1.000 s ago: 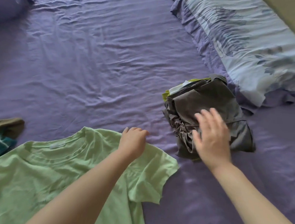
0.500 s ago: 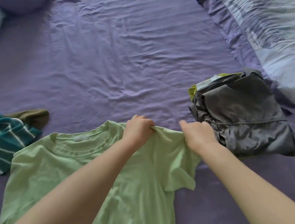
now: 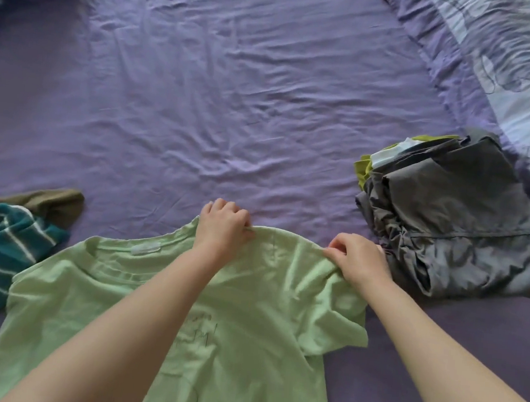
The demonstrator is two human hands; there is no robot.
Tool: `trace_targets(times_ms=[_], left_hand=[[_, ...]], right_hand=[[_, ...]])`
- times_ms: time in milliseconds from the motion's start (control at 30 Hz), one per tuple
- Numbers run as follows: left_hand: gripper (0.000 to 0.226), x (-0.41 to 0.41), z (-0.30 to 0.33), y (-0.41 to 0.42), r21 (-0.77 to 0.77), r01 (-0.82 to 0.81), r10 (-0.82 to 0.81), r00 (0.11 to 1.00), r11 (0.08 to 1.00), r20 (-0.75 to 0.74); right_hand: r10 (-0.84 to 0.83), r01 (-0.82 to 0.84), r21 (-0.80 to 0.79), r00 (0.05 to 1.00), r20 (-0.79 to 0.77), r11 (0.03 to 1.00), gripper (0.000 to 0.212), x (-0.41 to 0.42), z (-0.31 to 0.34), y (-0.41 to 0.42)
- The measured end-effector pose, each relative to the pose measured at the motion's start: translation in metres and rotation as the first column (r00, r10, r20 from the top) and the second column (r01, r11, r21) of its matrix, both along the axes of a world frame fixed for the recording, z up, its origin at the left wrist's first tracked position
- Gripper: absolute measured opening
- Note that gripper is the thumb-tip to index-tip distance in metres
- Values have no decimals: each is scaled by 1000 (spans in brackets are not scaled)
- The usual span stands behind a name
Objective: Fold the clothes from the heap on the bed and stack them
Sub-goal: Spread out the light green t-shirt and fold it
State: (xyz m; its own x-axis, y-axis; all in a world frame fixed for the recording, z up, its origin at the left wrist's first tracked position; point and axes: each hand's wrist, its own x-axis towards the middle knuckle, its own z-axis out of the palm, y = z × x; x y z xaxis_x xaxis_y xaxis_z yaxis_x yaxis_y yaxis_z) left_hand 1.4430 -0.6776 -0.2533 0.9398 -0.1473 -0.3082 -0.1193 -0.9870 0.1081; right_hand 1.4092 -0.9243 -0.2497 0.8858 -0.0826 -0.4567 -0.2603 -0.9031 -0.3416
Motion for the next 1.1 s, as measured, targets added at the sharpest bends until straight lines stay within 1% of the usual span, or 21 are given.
trace_targets(times_ms=[33, 100, 167, 233, 267, 300, 333, 367, 400, 433, 500, 600, 667, 733, 833, 867, 900, 967, 1000, 1067, 1100], left_hand=[[27, 3, -1, 2, -9, -1, 2, 1000, 1000, 22], [23, 10, 0, 0, -65, -63, 67, 995, 996, 67], [20, 12, 1, -8, -78, -123, 127, 990, 989, 61], [20, 2, 4, -22, -64, -133, 139, 985, 989, 102], [22, -7, 6, -31, -80, -109, 122, 977, 991, 176], [24, -19, 9, -40, -138, -58, 91, 966, 989, 243], [25, -34, 9, -49, -199, 33, 29, 953, 979, 300], [26, -50, 7, -59, -251, 144, -52, 939, 957, 339], [26, -66, 4, -68, -290, 252, -146, 928, 923, 342], [25, -80, 0, -77, -312, 340, -234, 914, 887, 331], [23, -100, -9, -92, -310, 418, -348, 902, 854, 257], [52, -112, -12, -103, -158, 417, -409, 909, 895, 82], [63, -116, -15, -106, -86, 425, -427, 904, 901, -17], [71, -118, -19, -109, -86, 423, -429, 901, 902, -68], [76, -121, -28, -113, -106, 348, -356, 931, 932, -74], [77, -123, -28, -114, -91, 337, -343, 937, 937, -70], [79, -125, -28, -116, -78, 329, -335, 940, 941, -72], [85, -128, -26, -116, -71, 303, -309, 947, 950, -87], [87, -130, -24, -115, -67, 282, -287, 953, 957, -94], [87, -135, -21, -111, -31, 250, -252, 962, 968, -103], [84, -138, -20, -109, -13, 229, -229, 968, 973, -102]], right_hand=[[-78, 76, 47, 996, 52, 996, 18, 0, -1, 0], [-224, 209, 106, 962, 155, 972, 18, -1, -3, 3], [-238, 221, 99, 946, 219, 970, 17, -6, -7, 8], [-197, 167, 120, 931, 306, 979, 22, -24, -5, 17], [-187, 150, 126, 909, 372, 981, 28, -39, -4, 21], [-193, 153, 125, 875, 444, 980, 33, -57, -3, 23], [-225, 181, 136, 834, 503, 974, 36, -78, -4, 23], [-292, 236, 174, 800, 524, 956, 36, -99, -5, 23], [-399, 317, 244, 774, 492, 917, 36, -118, -6, 22], [-517, 413, 319, 746, 419, 853, 36, -133, -7, 22], [-685, 578, 384, 680, 260, 720, 38, -146, -10, 22], [-760, 674, 405, 643, 90, 618, 42, -142, -10, 25], [-779, 707, 427, 626, -8, 564, 34, -138, -9, 23], [-794, 700, 458, 608, 20, 548, 20, -138, -5, 15], [-826, 678, 528, 558, 84, 512, 9, -143, -1, 2], [-819, 661, 537, 565, 103, 524, 6, -143, -1, -1], [-792, 639, 516, 594, 140, 570, 7, -142, -2, -4], [-716, 605, 417, 671, 191, 678, 16, -139, -8, -14], [-689, 602, 362, 698, 196, 712, 20, -137, -11, -21], [-661, 589, 312, 713, 233, 746, 25, -136, -11, -31], [-617, 551, 280, 725, 306, 786, 25, -138, -8, -32]])
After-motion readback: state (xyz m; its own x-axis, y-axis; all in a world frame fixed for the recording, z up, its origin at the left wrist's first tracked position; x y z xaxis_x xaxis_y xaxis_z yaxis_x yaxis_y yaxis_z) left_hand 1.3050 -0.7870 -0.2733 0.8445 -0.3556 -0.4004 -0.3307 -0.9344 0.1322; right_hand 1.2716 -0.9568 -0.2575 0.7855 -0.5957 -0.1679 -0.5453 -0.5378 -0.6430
